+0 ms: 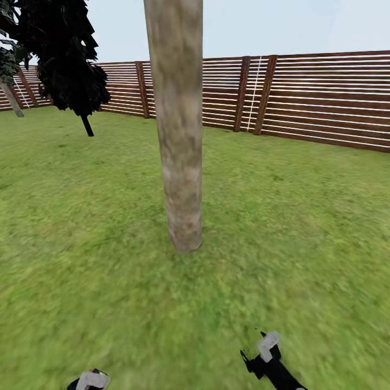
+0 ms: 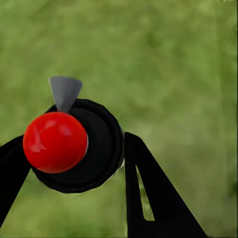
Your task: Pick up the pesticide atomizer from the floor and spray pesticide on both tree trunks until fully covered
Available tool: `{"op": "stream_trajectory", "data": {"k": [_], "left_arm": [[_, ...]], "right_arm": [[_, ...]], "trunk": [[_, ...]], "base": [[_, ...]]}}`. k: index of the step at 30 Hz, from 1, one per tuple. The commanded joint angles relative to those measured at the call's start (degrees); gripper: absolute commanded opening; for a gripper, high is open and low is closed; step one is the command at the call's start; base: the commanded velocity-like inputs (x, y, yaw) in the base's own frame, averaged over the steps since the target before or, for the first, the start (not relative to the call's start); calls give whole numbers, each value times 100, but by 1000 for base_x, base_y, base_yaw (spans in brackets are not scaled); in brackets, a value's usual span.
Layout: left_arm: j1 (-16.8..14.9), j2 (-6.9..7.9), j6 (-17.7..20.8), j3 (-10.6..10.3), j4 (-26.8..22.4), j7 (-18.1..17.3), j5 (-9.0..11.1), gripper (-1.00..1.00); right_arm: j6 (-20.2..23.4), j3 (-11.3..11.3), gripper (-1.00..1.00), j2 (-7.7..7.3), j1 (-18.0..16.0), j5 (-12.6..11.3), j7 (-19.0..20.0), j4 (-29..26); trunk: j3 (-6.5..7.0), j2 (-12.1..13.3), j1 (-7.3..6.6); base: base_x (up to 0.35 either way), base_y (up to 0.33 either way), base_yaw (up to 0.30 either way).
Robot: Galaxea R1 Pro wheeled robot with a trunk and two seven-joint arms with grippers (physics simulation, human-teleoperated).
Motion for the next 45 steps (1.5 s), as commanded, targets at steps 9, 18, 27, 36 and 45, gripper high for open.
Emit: {"op": "stream_trajectory", "data": {"k": [9,18,27,36,45], "left_arm": [[-1211,68,638,-180,-88,-3227,-2952,-100],[-1258,-2,671,-190,-428,-3515,-3154,-100],[-1258,-469,1039,-182,-1005,-3524,-3938,-100],[-1258,-890,1151,-185,-1080,-3526,-4298,-100],[-1267,-865,1143,-147,-1137,-3958,-4262,-100]], "right_arm": [[1979,-29,100,88,-862,1302,2969,-1600],[2019,-14,-100,316,-886,1343,3610,-1643],[2026,-11,-100,925,-893,2048,3848,-1633],[2017,-4,-100,1224,-892,2096,4196,-1655],[2017,-11,-100,1250,-890,2108,4197,-1650]], "trunk": [[-5,-2,-1],[-5,-2,-1],[-5,-2,-1],[-5,-2,-1],[-5,-2,-1]], "base": [[0,0,0],[0,0,0],[0,0,0],[0,0,0],[0,0,0]]}}
